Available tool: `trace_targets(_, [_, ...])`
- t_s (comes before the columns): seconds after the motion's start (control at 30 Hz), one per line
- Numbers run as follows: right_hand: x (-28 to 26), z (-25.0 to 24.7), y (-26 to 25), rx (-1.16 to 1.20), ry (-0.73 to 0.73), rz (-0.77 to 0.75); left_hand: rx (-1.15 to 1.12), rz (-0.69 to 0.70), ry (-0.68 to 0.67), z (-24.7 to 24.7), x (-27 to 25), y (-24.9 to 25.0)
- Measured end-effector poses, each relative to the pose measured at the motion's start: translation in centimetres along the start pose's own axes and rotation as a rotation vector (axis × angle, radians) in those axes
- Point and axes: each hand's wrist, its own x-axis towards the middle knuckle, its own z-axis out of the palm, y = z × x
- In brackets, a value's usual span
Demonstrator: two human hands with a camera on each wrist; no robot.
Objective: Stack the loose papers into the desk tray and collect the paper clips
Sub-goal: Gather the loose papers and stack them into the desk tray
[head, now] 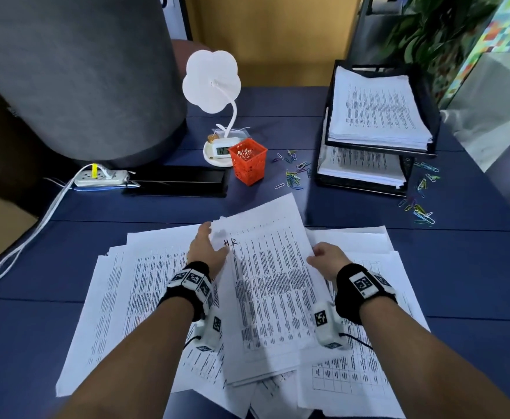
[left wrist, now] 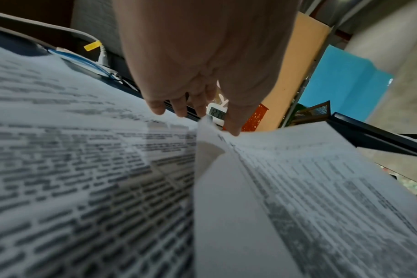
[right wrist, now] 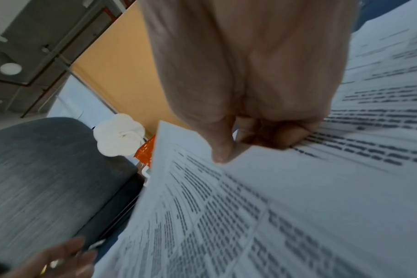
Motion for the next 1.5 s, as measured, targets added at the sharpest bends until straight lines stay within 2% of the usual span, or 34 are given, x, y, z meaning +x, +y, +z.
trace_targets(0.1, [0.0, -0.4, 0.5, 0.187, 0.055, 0.02, -0.117, -0.038, 0.012, 0.1, -0.5, 0.1])
trace_targets(0.27, [-0.1, -0.6, 0.7, 0.483, 0.052, 0.079, -0.342, -0.03, -0.011, 0.9, -0.7, 0.8])
trace_targets(0.37, [0.0, -0.7, 0.2, 0.613, 0.08, 0.054, -0.316, 0.037, -0.025, 1.2, -0.3, 1.9])
trace_targets(0.47, [-0.2, -1.2, -1.5, 0.679, 0.179, -0.013, -0.271, 0.116, 0.0, 0.8, 0.3, 3.4])
trace_targets(0.77, [-2.6, -3.6, -7.5, 0.693, 0.454, -0.435, -0.622, 0.419, 0.221, -2.9, -0.4, 11.3])
trace_targets(0.83, [-3.1, -3.9, -8.4, 0.704, 0.441, -0.485, -0.656, 0.461, 0.256, -3.2, -0.7, 11.9])
trace_targets(0.9, [-3.6, -3.8, -8.7, 0.71, 0.385, -0.499, -0.683, 0.475, 0.235, -3.0, -0.9, 11.5])
trace_targets(1.17, [-3.1, -2.7, -6.9, 0.595, 0.281, -0.37, -0.705, 0.278, 0.105, -0.9, -0.2, 9.6])
trace_targets(1.27, [-2.2, -2.2, -5.6, 0.526, 0.247, -0.296, -0.737, 0.218, 0.1, -0.6, 0.1, 9.8])
trace_targets(1.5, [-0.9, -1.9, -2.6, 0.529, 0.272, -0.22, -0.719, 0.219, 0.011, -1.4, 2.0, 11.5])
